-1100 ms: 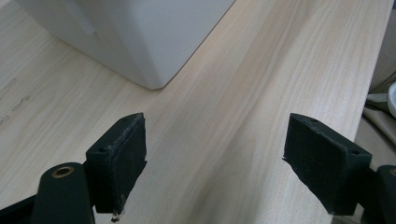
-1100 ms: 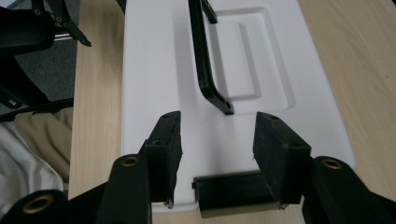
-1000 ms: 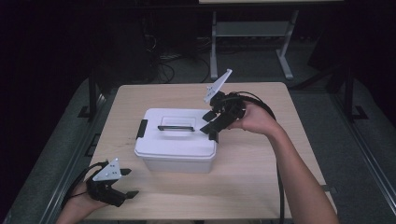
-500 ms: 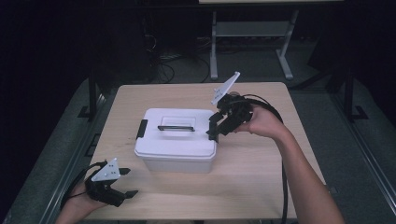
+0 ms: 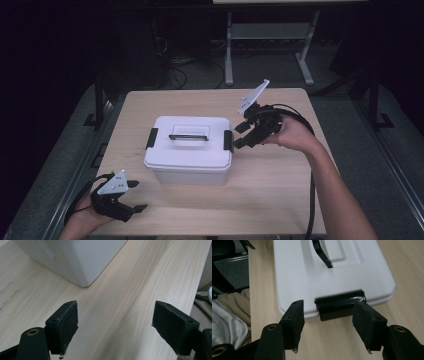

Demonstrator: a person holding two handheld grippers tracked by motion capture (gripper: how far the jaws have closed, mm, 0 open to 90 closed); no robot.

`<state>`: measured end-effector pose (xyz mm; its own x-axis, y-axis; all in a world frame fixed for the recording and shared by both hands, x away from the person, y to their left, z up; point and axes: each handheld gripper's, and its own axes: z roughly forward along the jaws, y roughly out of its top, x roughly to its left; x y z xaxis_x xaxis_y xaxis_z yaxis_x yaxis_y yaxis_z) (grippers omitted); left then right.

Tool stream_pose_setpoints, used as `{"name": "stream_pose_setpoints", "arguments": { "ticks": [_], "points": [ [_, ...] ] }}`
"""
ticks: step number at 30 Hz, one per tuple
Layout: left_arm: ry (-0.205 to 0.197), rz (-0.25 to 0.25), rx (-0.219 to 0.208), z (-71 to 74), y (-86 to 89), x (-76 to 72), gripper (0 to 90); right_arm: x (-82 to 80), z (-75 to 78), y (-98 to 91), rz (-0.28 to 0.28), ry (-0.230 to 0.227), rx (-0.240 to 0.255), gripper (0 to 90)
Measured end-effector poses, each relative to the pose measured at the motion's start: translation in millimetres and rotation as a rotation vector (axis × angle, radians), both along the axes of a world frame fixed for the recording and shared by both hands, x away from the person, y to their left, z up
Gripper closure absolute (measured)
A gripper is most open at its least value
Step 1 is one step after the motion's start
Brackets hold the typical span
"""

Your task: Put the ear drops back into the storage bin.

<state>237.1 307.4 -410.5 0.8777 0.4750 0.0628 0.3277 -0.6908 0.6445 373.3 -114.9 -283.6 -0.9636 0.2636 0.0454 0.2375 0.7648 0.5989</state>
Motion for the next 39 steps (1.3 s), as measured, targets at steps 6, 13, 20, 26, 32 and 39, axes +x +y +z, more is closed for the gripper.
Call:
{"name": "stream_pose_setpoints", "arguments": {
  "ticks": [6, 13, 20, 26, 32, 39],
  "points": [
    [0.0, 0.001, 0.002, -0.3, 0.2, 0.3, 20.5, -3.2, -3.8, -8.8, -0.021, 0.013, 0.0, 41.8],
    [0.002, 0.006, 0.002, -0.7, 1.1, 0.7, 20.5, -5.1, -8.5, -20.7, -0.044, 0.023, 0.005, 41.8],
    [0.001, 0.011, 0.001, -0.3, 2.6, 0.6, 20.5, -7.3, -11.0, -28.0, -0.054, 0.026, 0.005, 41.6],
    [0.0, 0.011, 0.004, -1.0, 2.8, 1.0, 20.5, -8.9, -13.0, -34.1, -0.062, 0.032, 0.004, 41.4],
    [0.001, 0.015, 0.007, -1.2, 2.9, 1.1, 20.4, -10.9, -14.8, -41.2, -0.077, 0.039, 0.002, 41.4],
    [0.001, 0.013, 0.008, -1.8, 2.5, 1.3, 20.3, -12.1, -17.1, -47.6, -0.086, 0.039, -0.001, 41.1]
  ]
}}
